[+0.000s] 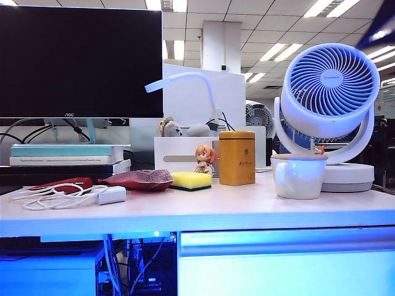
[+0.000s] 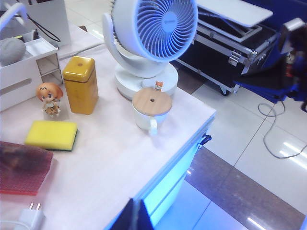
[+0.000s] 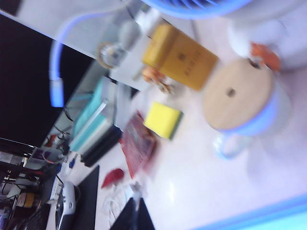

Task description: Open the drawer, place the cleaning sponge inside, then close the drawer.

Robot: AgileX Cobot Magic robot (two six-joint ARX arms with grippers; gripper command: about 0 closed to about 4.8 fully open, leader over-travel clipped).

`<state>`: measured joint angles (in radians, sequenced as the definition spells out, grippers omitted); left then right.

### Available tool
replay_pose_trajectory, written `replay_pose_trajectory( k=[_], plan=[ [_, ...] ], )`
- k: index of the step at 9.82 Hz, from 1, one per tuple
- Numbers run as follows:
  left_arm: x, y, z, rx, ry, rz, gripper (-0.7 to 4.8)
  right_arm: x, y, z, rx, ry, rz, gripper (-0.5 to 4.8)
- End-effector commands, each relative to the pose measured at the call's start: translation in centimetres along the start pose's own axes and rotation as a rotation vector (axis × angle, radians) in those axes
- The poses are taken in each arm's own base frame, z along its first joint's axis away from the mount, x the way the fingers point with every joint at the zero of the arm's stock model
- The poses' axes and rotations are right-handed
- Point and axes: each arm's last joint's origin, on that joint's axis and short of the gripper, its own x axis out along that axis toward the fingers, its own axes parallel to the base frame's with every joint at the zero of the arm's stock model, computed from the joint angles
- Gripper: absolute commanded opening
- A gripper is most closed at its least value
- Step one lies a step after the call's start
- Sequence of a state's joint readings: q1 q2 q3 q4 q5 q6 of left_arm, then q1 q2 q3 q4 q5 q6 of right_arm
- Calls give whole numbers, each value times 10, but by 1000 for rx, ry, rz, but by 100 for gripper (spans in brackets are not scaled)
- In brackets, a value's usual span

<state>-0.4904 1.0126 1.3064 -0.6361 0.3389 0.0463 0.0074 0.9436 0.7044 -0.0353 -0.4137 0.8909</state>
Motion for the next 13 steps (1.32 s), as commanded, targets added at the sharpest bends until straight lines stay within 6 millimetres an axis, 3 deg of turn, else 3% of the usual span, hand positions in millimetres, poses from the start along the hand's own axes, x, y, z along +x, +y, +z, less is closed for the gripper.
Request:
replay_pose_trajectory(
  k=[1,2,4,10,11,12,13],
  plan=[
    [-2,0,3,14,-21,7,-5,11,-14,3,39,73,5,-4],
    [-2,0,3,15,-23,8,-5,15,-20,1,43,80,4,-4],
    [-2,0,5,19,-38,7,-5,21,-54,-19,117,89,-16,-4],
    [-2,0,6,24,-50,6,-5,4,-116,-64,323,12,21,-5],
    [-2,0,6,25,-52,6,-5,1,-124,-70,334,-2,-18,39],
    [-1,0,6,24,-51,6,-5,1,-126,-70,315,-3,-28,333],
    [-1,0,6,25,-52,5,-5,1,-126,-70,311,0,-27,450]
  ],
)
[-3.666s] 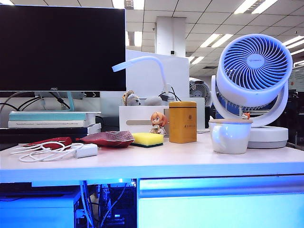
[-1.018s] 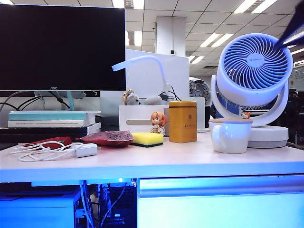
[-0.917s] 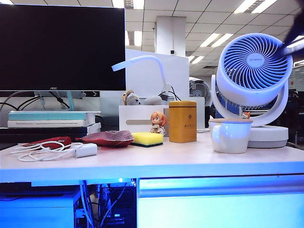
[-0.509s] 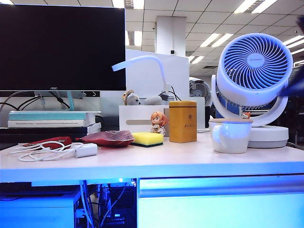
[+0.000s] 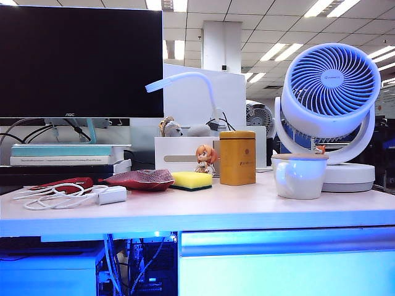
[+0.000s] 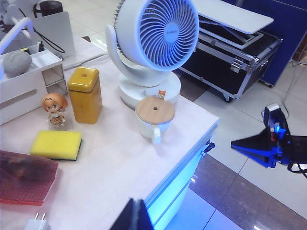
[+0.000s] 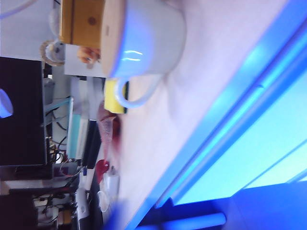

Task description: Open the drawer, place the cleaning sponge inside, then close the drawer.

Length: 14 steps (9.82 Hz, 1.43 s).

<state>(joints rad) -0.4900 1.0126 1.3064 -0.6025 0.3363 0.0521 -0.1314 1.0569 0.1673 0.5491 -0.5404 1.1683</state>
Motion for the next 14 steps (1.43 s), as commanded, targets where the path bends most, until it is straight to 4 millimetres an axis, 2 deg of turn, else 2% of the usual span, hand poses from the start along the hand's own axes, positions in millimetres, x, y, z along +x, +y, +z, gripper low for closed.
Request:
replay_pose_trajectory(
  k=[1,3,5,8,9,11,14],
  plan=[
    [-1,0,3,8,-20,1,-5,0,1,1,-73,-11,3,479],
    [-1,0,3,8,-19,1,-5,7,-8,5,-74,31,1,479],
    [-1,0,3,7,-18,1,-5,14,-19,17,-76,-7,26,479],
    [-1,0,3,7,-18,-4,-5,19,-35,23,-38,-3,14,479],
    [1,0,-2,41,25,-6,-5,26,-51,27,-6,-1,34,479],
    [5,1,-10,12,115,-14,-5,38,-64,30,-24,0,66,479],
    [5,1,-11,12,117,-14,-5,48,-70,36,-12,-3,67,479]
  ],
)
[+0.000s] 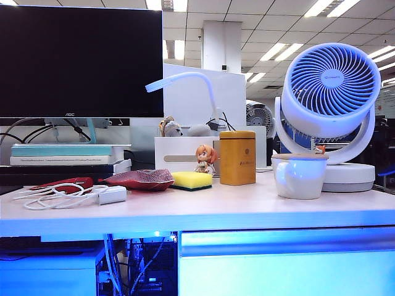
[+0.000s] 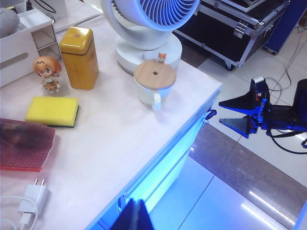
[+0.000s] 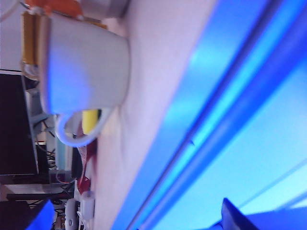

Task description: Open the drawer, place the cleaning sponge inside, then close the drawer.

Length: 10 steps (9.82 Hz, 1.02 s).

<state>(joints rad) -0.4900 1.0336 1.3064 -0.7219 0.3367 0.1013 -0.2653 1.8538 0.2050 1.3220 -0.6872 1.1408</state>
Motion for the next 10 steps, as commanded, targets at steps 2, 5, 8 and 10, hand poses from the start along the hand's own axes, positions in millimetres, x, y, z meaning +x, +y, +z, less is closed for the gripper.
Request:
replay_pose_trajectory(
  k=[2,5,8,10],
  plan=[
    [-2,-1,2,8,-12,-3,-5,24,-2,20,-15,-4,45,479],
    [-1,0,2,8,-11,-3,-5,30,-6,24,-3,-8,29,479],
    [-1,0,2,7,-9,-3,-5,41,-14,30,3,13,26,479],
    [-1,0,2,6,-9,-3,-5,52,-10,40,-26,21,63,479]
  ],
)
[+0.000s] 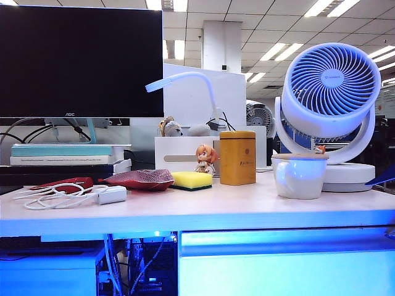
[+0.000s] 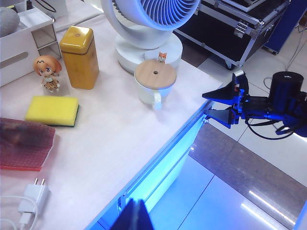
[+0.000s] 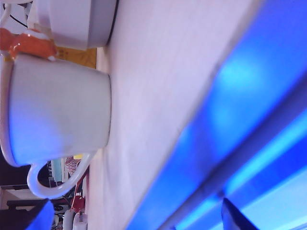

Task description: Open the drawer, place the cleaning sponge inside, then close the drawer.

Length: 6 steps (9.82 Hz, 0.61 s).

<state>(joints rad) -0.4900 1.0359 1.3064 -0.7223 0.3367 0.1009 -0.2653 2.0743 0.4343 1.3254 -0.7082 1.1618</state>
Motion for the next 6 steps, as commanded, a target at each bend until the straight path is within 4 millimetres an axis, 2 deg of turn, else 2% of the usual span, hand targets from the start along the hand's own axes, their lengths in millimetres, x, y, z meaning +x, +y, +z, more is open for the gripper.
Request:
replay_pose_trajectory(
  k=[1,6],
  plan=[
    [-2,-1,2,8,-12,-3,-5,9,10,11,-65,21,70,479],
    [-1,0,2,8,-12,-3,-5,14,16,17,-165,45,109,479]
  ],
)
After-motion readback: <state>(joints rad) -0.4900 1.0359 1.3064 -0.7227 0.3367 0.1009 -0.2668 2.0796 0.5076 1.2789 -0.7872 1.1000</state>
